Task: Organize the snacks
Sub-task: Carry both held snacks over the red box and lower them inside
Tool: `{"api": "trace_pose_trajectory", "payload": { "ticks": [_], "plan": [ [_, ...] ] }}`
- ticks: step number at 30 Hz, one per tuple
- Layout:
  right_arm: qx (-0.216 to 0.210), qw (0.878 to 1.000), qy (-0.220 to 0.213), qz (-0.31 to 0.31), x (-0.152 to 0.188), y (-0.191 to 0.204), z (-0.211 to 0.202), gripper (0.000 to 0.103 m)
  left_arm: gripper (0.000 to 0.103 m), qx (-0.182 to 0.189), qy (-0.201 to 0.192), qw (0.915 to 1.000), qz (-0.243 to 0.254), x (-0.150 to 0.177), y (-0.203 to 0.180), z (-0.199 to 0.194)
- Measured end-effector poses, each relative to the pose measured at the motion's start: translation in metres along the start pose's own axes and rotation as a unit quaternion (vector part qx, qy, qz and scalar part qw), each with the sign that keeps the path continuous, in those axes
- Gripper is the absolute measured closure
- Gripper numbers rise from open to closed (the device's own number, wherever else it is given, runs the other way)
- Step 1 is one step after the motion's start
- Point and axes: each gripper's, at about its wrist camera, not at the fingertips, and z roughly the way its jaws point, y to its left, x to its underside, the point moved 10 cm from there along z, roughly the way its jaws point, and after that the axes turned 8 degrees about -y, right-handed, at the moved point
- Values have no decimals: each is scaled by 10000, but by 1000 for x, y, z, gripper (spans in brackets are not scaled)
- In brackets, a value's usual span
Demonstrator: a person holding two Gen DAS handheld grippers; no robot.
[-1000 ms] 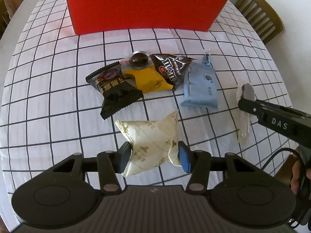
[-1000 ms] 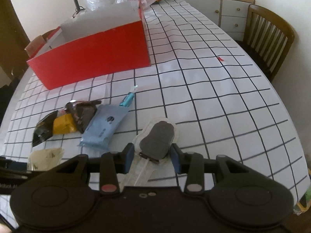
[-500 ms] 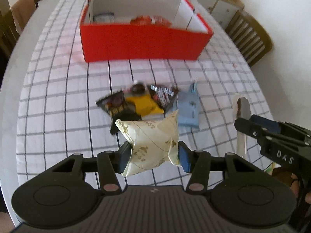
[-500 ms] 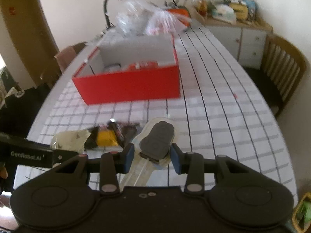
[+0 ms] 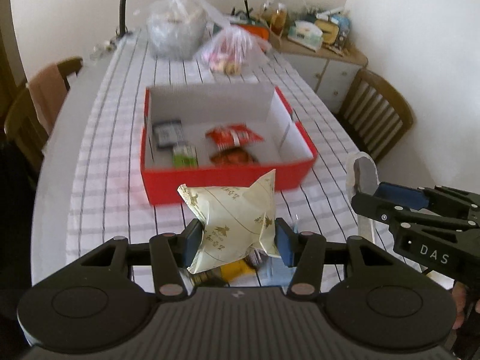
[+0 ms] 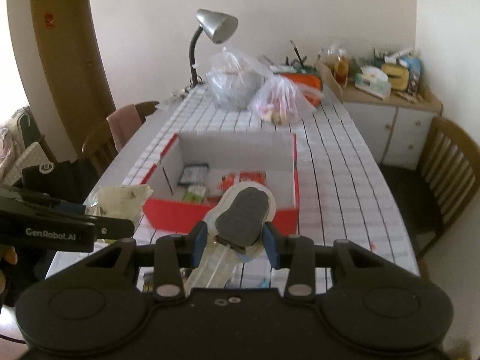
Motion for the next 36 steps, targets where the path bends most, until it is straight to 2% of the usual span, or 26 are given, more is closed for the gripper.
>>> {"api": "trace_pose_trajectory", "payload": {
  "ticks": [10, 16, 26, 36],
  "plan": [
    [114, 9990, -155, -406, -52, -12, 51, 64, 52, -328, -266, 9990, 113, -67, 13, 27],
    [235, 9984, 18, -508, -63, -30, 98, 64, 52, -557, -228, 9981, 156, -94, 25, 60],
    [76, 9975, 478, -523, -54, -42, 169, 64, 52, -861, 405, 9954, -68, -103, 55, 139],
    [-362, 9933, 976, -496, -40, -37, 224, 64, 51, -981, 987, 9902, -120, -95, 67, 197]
  ]
}}
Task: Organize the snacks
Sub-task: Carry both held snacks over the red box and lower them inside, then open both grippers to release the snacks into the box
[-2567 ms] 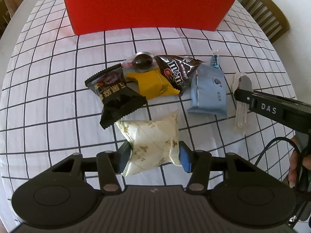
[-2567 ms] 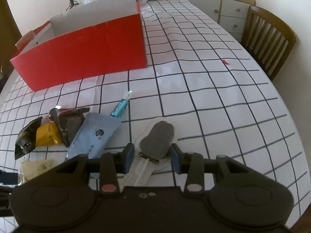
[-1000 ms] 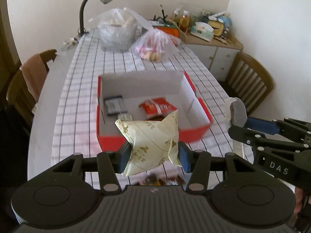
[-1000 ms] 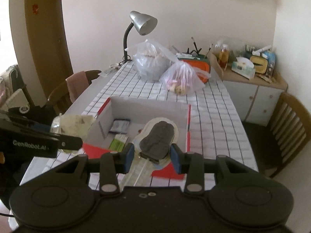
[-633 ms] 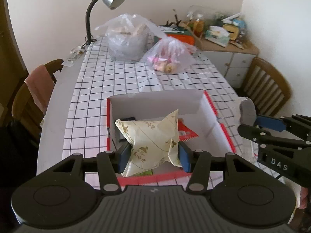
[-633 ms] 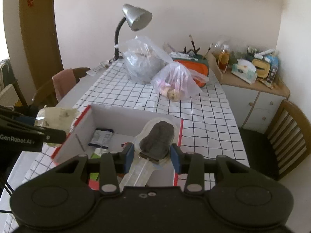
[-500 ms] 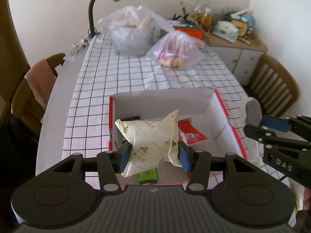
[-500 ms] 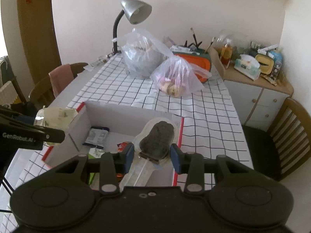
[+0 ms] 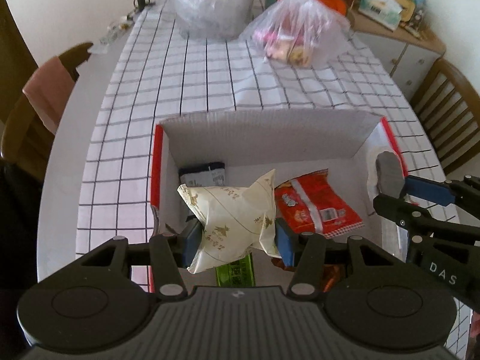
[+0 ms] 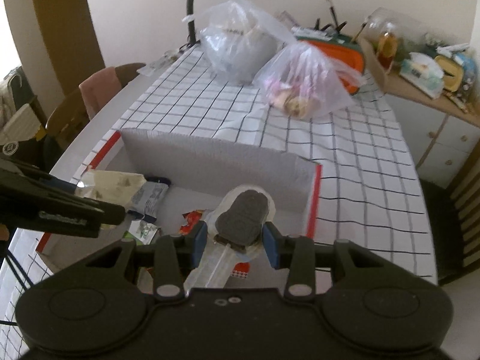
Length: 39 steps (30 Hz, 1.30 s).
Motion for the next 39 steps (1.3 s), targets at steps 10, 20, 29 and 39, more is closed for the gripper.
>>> {"api": "trace_pose_trajectory", "payload": {
  "ticks": [10, 20, 29, 39],
  "plan": [
    [-380, 9985, 369, -128, 16, 20, 37, 64, 51, -87, 663, 9977, -69, 15, 3, 45],
    [-452, 9975, 539, -20, 21, 22, 44, 59, 48, -115, 821, 9966, 13, 21, 3, 60],
    [-340, 9986, 387, 154, 18, 16, 27, 41, 44, -43, 655, 9978, 29, 19, 3, 49],
    [-316, 9992, 78, 229, 10, 27, -13, 33, 41, 88, 181, 9998, -21, 16, 4, 4]
  ]
}}
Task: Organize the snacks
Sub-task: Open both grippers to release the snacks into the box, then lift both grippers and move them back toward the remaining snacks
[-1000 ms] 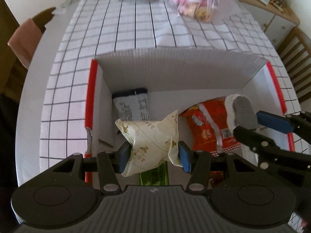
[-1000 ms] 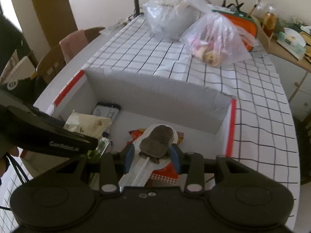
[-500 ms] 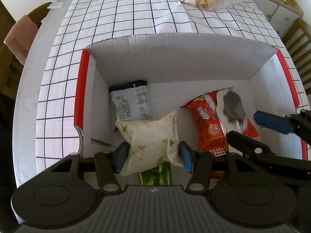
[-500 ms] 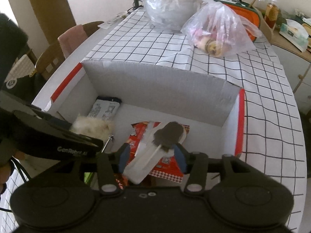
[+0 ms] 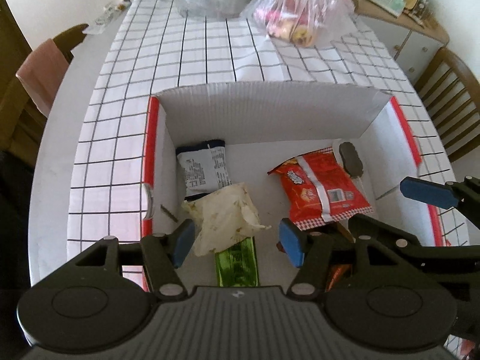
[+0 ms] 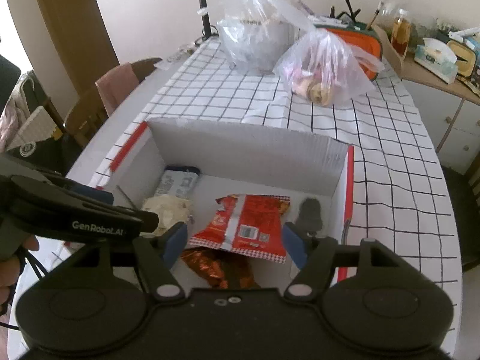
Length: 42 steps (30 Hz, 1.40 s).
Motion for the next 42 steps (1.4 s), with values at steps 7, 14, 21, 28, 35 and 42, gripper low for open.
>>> {"api": "trace_pose_trajectory", "payload": {
  "ticks": [7, 14, 21, 28, 35, 42],
  "plan": [
    [39, 9996, -280, 7, -2, 15, -36, 27, 40, 69, -338, 9994, -3, 6, 3, -40],
    [96, 9986, -515, 67, 0, 27, -71, 21, 37, 187, -591, 9981, -12, 17, 3, -77],
    [66, 9976, -665, 165, 10, 38, -103, 12, 32, 344, -800, 9962, -3, 34, 0, -109],
    [-10, 9968, -779, 165, 23, 54, -130, 7, 30, 492, -983, 9939, -22, 53, 1, -137],
    [-235, 9955, -907, 150, 36, 71, -157, 3, 30, 538, -1142, 9920, -47, 75, 5, -163],
    [-184, 9950, -978, -5, 55, 81, -174, 1, 24, 592, -1274, 9901, -51, 101, 6, -184]
  ]
}}
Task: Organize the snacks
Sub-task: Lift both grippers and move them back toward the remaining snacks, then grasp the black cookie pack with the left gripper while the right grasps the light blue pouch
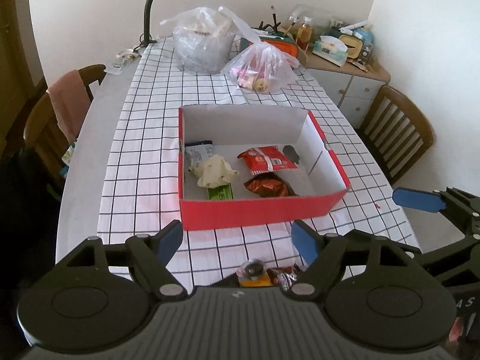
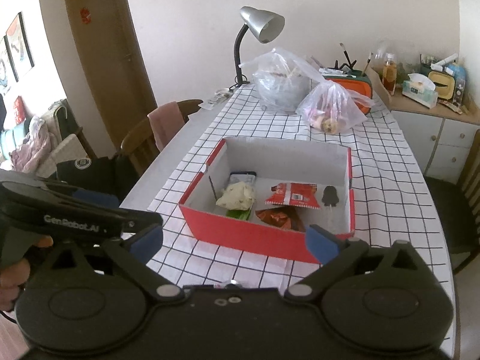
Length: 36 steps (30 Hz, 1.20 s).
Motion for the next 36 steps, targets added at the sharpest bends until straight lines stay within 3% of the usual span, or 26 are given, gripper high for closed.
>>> {"api": "trace_pose_trajectory", "payload": {
  "ticks": [11, 18, 28, 36],
  "plan": [
    [213, 9995, 57, 228, 29, -22, -14, 1, 14, 84, -15, 9999, -84, 30, 1, -11],
    [456, 9971, 388, 471, 69, -42, 0, 1, 8, 80, 312, 9993, -205, 62, 0, 9],
    [923, 9855, 1244, 698, 146, -60, 49, 3, 8, -558, 1024, 9919, -506, 118, 12, 70],
    [1037, 9802, 1540, 685, 169, -56, 71, 7, 8, -995, 1378, 9824, -777, 134, 26, 106]
  ]
}}
